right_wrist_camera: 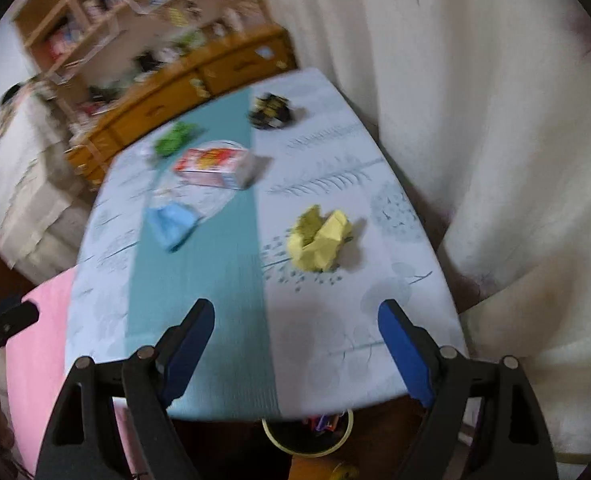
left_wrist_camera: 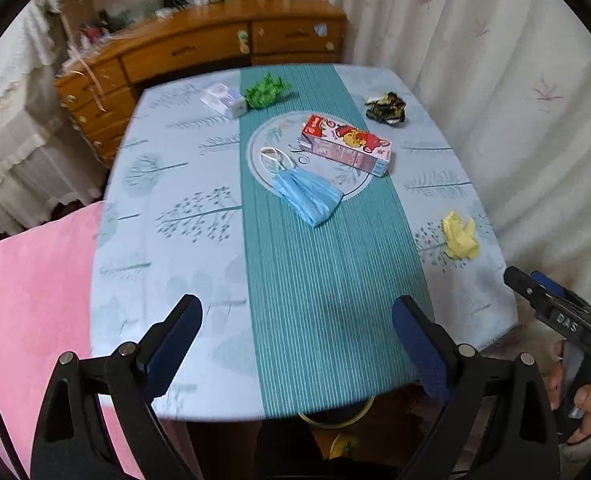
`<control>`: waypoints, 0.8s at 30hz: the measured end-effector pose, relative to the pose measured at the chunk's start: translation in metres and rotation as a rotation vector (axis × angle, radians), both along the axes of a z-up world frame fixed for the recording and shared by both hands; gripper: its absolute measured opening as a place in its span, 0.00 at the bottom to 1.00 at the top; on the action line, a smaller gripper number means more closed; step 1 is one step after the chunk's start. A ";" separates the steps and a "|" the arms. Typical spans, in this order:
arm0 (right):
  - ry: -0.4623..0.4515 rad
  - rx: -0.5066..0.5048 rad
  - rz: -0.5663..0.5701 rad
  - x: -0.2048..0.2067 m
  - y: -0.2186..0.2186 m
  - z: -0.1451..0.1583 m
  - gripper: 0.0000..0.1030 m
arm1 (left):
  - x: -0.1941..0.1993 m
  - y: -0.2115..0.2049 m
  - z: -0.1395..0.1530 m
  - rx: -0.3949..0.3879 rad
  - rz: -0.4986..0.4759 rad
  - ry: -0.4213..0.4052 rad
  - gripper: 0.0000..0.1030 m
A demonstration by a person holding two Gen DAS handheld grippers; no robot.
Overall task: Collect trash
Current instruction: 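Move both tools back over the table, then grasp the blue face mask with the left tool while the right tool grasps the yellow crumpled paper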
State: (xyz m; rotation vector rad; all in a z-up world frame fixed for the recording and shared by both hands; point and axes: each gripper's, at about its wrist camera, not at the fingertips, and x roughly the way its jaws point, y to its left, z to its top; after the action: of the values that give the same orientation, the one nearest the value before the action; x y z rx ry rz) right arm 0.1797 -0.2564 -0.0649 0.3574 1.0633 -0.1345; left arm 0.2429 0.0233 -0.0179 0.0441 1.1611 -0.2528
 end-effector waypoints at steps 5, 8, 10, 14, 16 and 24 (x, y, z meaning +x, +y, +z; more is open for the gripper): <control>0.095 0.004 -0.114 0.046 -0.011 -0.040 0.82 | 0.075 0.002 -0.050 -0.016 -0.026 0.109 0.92; 0.132 0.010 -0.169 0.065 -0.017 -0.059 0.82 | 0.114 0.003 -0.080 -0.035 -0.014 0.166 0.92; 0.153 -0.002 -0.193 0.074 -0.018 -0.068 0.81 | 0.135 0.000 -0.098 -0.030 -0.002 0.193 0.92; 0.184 -0.003 -0.215 0.086 -0.019 -0.081 0.70 | 0.169 -0.003 -0.126 -0.036 0.038 0.239 0.92; 0.191 -0.008 -0.214 0.089 -0.016 -0.085 0.62 | 0.184 -0.004 -0.141 -0.054 0.072 0.273 0.92; 0.192 -0.067 -0.184 0.096 -0.006 -0.091 0.47 | 0.208 -0.012 -0.174 -0.095 0.143 0.339 0.91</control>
State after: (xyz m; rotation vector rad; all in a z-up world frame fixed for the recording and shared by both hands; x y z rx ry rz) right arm 0.2759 -0.2626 -0.1556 0.3872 1.2108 -0.3742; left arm 0.4511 0.0113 -0.1919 -0.1714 1.4800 -0.1923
